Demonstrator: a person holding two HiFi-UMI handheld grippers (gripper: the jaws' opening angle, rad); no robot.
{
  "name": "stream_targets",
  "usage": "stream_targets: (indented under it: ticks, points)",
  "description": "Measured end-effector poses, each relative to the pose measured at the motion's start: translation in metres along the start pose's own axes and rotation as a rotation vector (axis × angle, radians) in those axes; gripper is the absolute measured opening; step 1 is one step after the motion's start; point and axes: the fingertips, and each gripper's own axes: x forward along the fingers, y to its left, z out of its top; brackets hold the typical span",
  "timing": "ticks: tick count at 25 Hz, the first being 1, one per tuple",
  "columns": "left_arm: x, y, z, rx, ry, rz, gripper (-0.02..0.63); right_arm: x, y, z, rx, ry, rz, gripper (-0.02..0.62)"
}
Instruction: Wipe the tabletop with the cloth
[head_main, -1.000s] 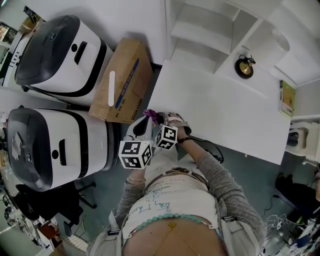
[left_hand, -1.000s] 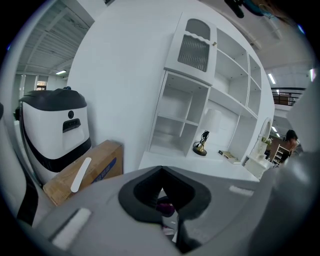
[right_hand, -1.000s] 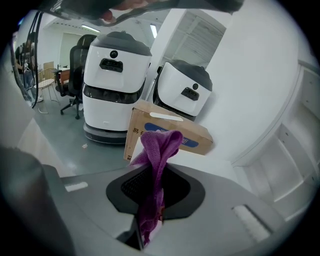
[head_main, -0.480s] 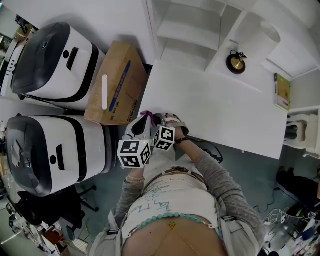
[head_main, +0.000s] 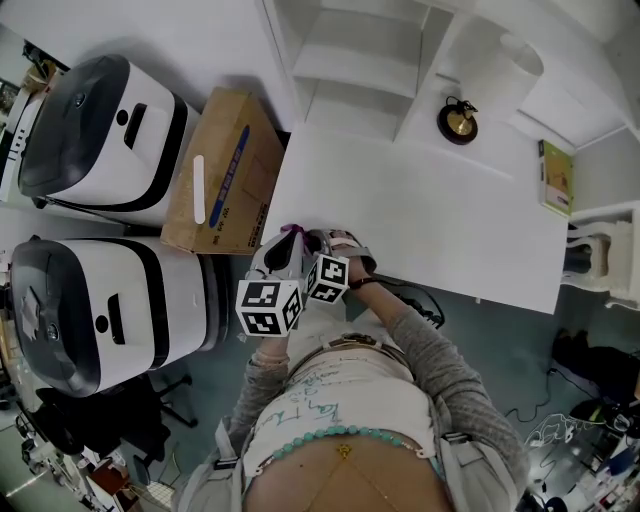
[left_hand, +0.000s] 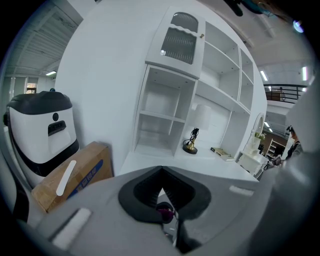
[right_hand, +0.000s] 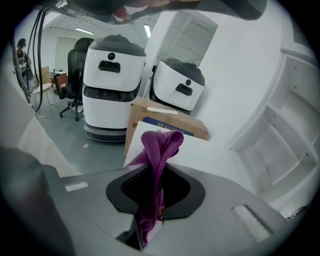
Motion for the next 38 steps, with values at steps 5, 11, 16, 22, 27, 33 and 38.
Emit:
stream_targets:
  ticks: [5, 11, 16, 22, 27, 33, 38]
  points:
    - [0.004, -0.01, -0.001, 0.0, 0.003, -0.004, 0.002, -0.007, -0.002, -0.012, 0.005, 0.01, -0.001, 0.071]
    - [0.011, -0.026, 0.001, 0.007, 0.003, -0.025, 0.002, -0.016, -0.004, -0.029, 0.022, 0.025, -0.011, 0.072]
    - [0.019, -0.042, 0.001, 0.024, 0.014, -0.055, 0.002, -0.022, -0.008, -0.039, 0.033, 0.033, -0.019, 0.072]
    - [0.026, -0.054, 0.004, 0.036, 0.014, -0.079, 0.002, -0.029, -0.01, -0.05, 0.04, 0.045, -0.03, 0.072]
    - [0.032, -0.065, 0.005, 0.047, 0.017, -0.097, 0.002, -0.035, -0.013, -0.06, 0.052, 0.056, -0.036, 0.072]
    - [0.036, -0.077, 0.005, 0.057, 0.019, -0.119, 0.002, -0.042, -0.016, -0.072, 0.071, 0.071, -0.042, 0.072]
    - [0.038, -0.088, 0.004, 0.064, 0.022, -0.139, 0.002, -0.048, -0.018, -0.083, 0.09, 0.083, -0.052, 0.072]
